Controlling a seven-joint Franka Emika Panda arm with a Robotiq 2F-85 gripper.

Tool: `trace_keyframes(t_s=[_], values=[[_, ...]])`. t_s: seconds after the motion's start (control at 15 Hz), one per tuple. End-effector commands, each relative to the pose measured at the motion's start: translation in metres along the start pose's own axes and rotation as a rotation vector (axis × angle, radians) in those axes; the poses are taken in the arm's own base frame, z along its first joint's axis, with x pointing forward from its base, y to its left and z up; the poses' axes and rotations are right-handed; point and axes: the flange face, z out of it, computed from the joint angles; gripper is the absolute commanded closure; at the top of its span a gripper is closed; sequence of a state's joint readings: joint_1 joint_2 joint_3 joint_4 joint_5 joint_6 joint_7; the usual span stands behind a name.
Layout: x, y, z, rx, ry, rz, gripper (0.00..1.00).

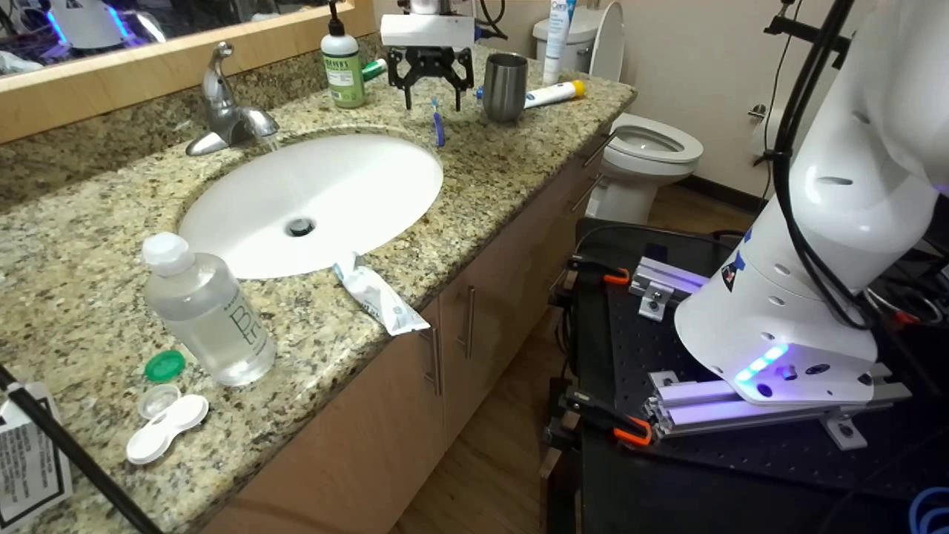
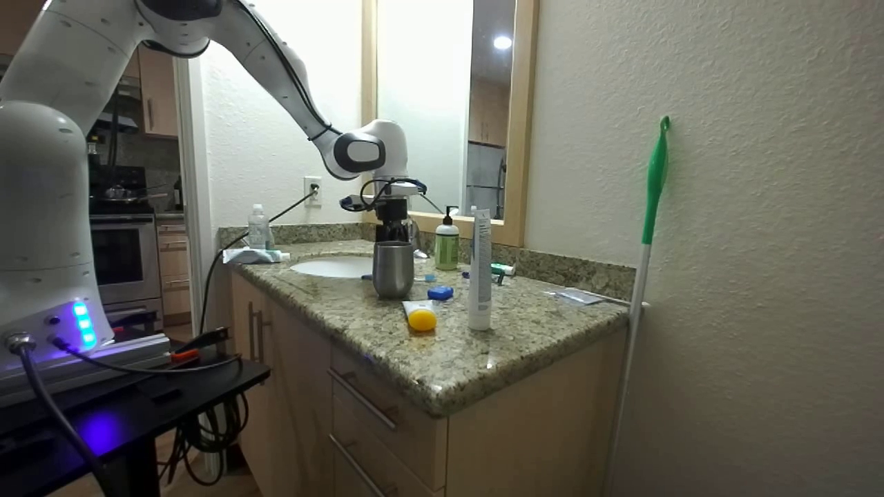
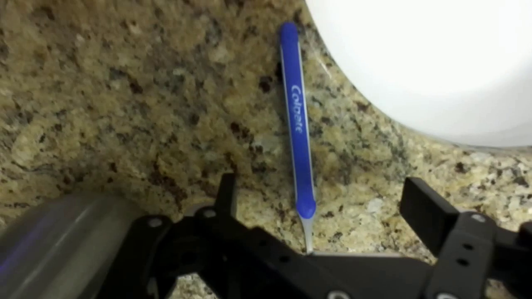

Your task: Pick up the blue toothbrush from the counter and put it inside the silver cup

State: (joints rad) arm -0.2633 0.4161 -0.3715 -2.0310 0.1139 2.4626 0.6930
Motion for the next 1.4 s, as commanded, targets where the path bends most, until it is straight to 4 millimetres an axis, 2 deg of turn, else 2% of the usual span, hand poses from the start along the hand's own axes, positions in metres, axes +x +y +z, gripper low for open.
trace_keyframes(t_s=[0.0,0.07,0.33,0.67,0.73,1.0,1.33], values=[[0.005,0.003,0.000,-0.050,-0.110,0.054,0.00],[-0.001,0.000,0.002,-0.035,-0.066,0.021,0.00],[-0.001,0.000,0.001,-0.038,-0.069,0.021,0.00],[0.019,0.014,0.028,-0.058,-0.047,0.083,0.00],[0.011,0.011,0.017,-0.054,-0.054,0.056,0.00],[0.010,0.011,0.020,-0.060,-0.055,0.056,0.00],[0.024,0.021,0.042,-0.080,-0.095,0.110,0.00]])
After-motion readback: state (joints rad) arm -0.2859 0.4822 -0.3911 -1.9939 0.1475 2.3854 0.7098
